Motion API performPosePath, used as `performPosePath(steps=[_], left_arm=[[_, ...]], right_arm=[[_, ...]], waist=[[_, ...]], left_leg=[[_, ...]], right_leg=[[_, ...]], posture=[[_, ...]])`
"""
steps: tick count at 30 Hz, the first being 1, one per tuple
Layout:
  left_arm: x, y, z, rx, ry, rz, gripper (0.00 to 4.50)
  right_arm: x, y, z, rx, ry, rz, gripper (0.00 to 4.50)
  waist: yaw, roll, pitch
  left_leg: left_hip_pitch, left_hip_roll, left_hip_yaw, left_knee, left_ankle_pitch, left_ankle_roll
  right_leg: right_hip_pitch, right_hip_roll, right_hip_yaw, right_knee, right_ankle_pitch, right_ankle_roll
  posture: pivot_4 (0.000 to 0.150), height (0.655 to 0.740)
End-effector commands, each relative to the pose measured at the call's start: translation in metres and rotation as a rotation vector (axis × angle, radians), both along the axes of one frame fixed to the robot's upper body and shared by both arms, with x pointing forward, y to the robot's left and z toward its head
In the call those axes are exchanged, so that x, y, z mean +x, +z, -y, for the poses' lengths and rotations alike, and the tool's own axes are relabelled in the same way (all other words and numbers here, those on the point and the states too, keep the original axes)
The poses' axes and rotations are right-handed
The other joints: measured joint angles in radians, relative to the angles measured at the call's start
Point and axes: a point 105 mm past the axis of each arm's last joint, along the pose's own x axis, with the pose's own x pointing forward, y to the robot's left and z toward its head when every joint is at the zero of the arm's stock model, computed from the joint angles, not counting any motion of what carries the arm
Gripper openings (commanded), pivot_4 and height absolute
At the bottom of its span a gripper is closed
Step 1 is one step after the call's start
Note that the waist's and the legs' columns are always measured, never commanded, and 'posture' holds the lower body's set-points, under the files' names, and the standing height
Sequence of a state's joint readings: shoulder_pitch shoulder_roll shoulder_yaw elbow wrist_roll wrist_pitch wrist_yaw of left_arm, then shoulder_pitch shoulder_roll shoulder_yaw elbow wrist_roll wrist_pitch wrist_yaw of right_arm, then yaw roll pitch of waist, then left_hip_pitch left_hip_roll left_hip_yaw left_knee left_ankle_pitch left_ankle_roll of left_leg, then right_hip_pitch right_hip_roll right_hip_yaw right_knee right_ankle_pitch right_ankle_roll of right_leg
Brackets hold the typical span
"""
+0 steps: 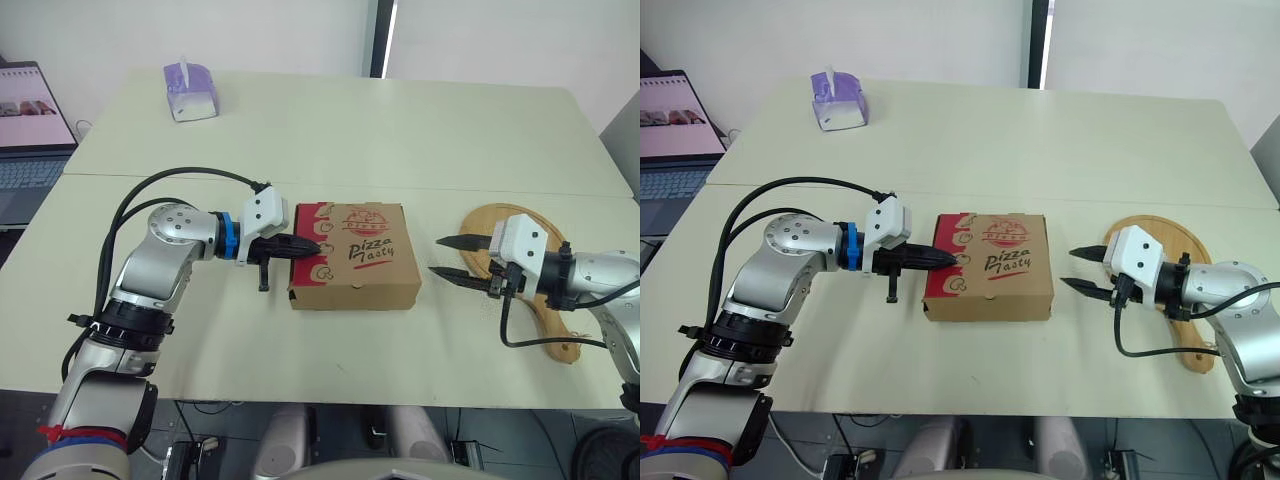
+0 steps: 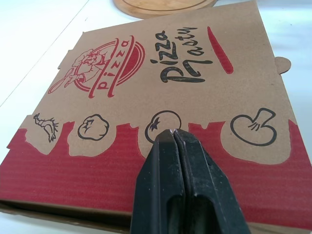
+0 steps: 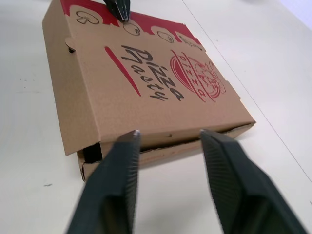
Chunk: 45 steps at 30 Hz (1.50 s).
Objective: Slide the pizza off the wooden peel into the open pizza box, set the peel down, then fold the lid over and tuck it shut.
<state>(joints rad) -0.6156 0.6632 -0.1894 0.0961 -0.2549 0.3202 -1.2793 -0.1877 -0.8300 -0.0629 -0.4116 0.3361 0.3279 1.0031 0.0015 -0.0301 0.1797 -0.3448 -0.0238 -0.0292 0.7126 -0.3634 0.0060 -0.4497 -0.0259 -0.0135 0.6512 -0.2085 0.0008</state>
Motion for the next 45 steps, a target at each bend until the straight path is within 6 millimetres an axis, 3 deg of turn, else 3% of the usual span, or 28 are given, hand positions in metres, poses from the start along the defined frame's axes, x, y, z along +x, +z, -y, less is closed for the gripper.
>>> performPosePath(steps=[1, 2, 5, 10, 17, 26, 35, 45], left_arm=[[0.002, 0.007, 0.001, 0.003, -0.012, 0.029, 0.00], [0.002, 0.007, 0.001, 0.003, -0.011, 0.029, 0.00], [0.002, 0.007, 0.001, 0.003, -0.010, 0.030, 0.00], [0.003, 0.008, 0.001, 0.003, -0.011, 0.029, 0.00], [0.002, 0.008, 0.001, 0.006, -0.016, 0.029, 0.00], [-0.001, 0.007, 0.003, 0.007, -0.027, 0.026, 0.00], [-0.004, 0.004, 0.003, 0.018, -0.033, 0.022, 0.00], [0.000, 0.012, 0.004, -0.008, -0.026, 0.028, 0.00]], right_arm=[[-0.011, 0.016, -0.021, 0.027, 0.087, 0.094, 0.56], [-0.012, 0.016, -0.025, 0.032, 0.093, 0.097, 0.15], [-0.020, 0.012, -0.035, 0.019, 0.143, 0.097, 0.54], [-0.024, 0.000, -0.048, -0.048, 0.200, 0.132, 2.29], [-0.013, -0.012, -0.050, -0.121, 0.182, 0.179, 4.49], [0.008, -0.018, -0.055, -0.117, 0.124, 0.219, 4.49], [0.014, -0.024, -0.053, -0.125, 0.099, 0.227, 4.49], [0.008, 0.001, -0.060, 0.031, 0.114, 0.253, 4.49]], waist=[[0.000, 0.000, 0.000], [0.000, 0.000, 0.000], [0.000, 0.000, 0.000], [0.000, 0.000, 0.000], [-0.001, 0.000, 0.000], [-0.001, 0.000, 0.000], [-0.003, 0.000, 0.000], [-0.003, 0.000, 0.000]], left_leg=[[0.000, 0.000, 0.000, 0.000, 0.000, 0.000], [0.000, 0.000, 0.000, 0.000, 0.000, 0.000], [0.000, 0.000, 0.000, 0.000, 0.000, 0.000], [0.000, 0.000, 0.000, 0.000, 0.000, 0.000], [0.000, 0.000, 0.000, 0.000, 0.000, -0.001], [0.000, 0.000, 0.000, 0.000, 0.000, -0.001], [0.001, 0.000, 0.001, 0.001, 0.000, -0.001], [0.002, 0.000, 0.002, 0.001, 0.000, -0.001]], right_leg=[[0.000, 0.000, 0.000, 0.000, 0.000, 0.000], [0.000, 0.000, 0.000, 0.000, 0.000, 0.000], [0.000, 0.000, 0.000, 0.000, 0.000, 0.000], [0.000, 0.000, 0.000, 0.000, 0.000, 0.000], [0.000, 0.000, 0.000, 0.000, 0.000, 0.000], [0.000, 0.000, 0.000, 0.000, 0.000, 0.000], [0.000, 0.000, 0.001, 0.002, 0.000, 0.000], [0.000, 0.000, 0.002, 0.005, 0.000, -0.001]], posture=[[0.150, 0.7400], [0.150, 0.7400], [0.150, 0.7400], [0.150, 0.7400], [0.150, 0.7400], [0.150, 0.7400], [0.150, 0.7400], [0.150, 0.7400]])
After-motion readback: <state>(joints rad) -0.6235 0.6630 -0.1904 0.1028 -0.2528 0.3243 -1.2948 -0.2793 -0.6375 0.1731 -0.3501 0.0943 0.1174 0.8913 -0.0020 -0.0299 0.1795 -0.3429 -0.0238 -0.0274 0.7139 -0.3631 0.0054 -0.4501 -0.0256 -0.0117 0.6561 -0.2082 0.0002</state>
